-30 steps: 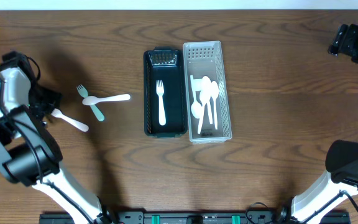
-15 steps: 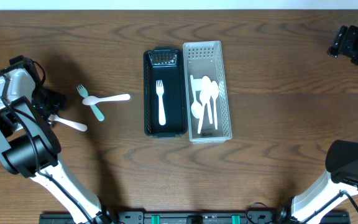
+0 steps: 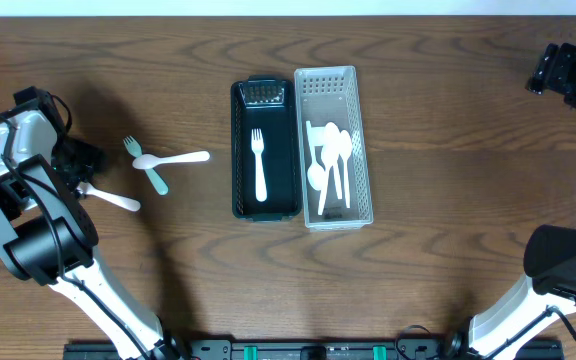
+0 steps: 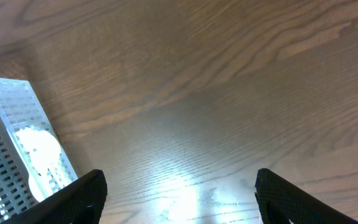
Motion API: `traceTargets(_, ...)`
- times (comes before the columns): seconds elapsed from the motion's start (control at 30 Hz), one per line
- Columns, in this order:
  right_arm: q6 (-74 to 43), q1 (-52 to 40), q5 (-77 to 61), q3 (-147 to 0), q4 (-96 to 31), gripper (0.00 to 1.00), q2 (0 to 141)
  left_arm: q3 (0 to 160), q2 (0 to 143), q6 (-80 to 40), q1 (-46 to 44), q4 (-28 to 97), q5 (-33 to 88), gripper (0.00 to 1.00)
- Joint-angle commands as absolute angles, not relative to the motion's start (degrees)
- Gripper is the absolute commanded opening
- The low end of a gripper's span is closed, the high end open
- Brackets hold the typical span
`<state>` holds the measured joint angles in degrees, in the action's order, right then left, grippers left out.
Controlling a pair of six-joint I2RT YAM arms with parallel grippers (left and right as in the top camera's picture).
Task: Pack container
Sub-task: 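Move left gripper back and grasp a white fork on the table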
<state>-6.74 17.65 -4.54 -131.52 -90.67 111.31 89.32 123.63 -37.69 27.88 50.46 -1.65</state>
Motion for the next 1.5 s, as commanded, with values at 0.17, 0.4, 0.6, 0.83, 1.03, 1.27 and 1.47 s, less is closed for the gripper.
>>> traceTargets(0.17, -6.3, 17.2, -5.0, -132.2, -91.1, 0.79, 110.7, 88.7, 125.5, -38.2, 28.1, 50.4, -2.2, 0.57)
traceTargets(0.4, -6.3, 17.2, -5.0, -132.2, -91.1, 0.78, 110.7, 88.7, 125.5, -37.9, 28.1, 50.4, -2.2, 0.47)
traceTargets(0.6, -6.3, 17.2, -5.0, -132.2, -91.3, 0.78, 110.7, 88.7, 125.5, -37.1, 28.1, 50.3, -2.2, 0.34)
traceTargets(0.83, -6.3, 17.2, -5.0, -132.2, -91.3, 0.78, 110.7, 88.7, 125.5, -33.3, 28.1, 49.3, -2.1, 0.23)
traceTargets(1.03, -6.3, 17.2, -5.0, -132.2, -91.3, 0.78, 110.7, 88.7, 125.5, -30.4, 28.1, 48.4, -2.1, 0.14)
traceTargets(1.27, -6.3, 17.2, -5.0, -132.2, -91.3, 0.78, 110.7, 88.8, 124.6, -28.4, 27.9, 49.3, -0.7, 0.08)
traceTargets(1.47, -6.3, 17.2, -5.0, -132.2, -91.3, 0.78, 110.7, 89.2, 116.9, -26.9, 25.8, 53.0, -0.4, 0.06)
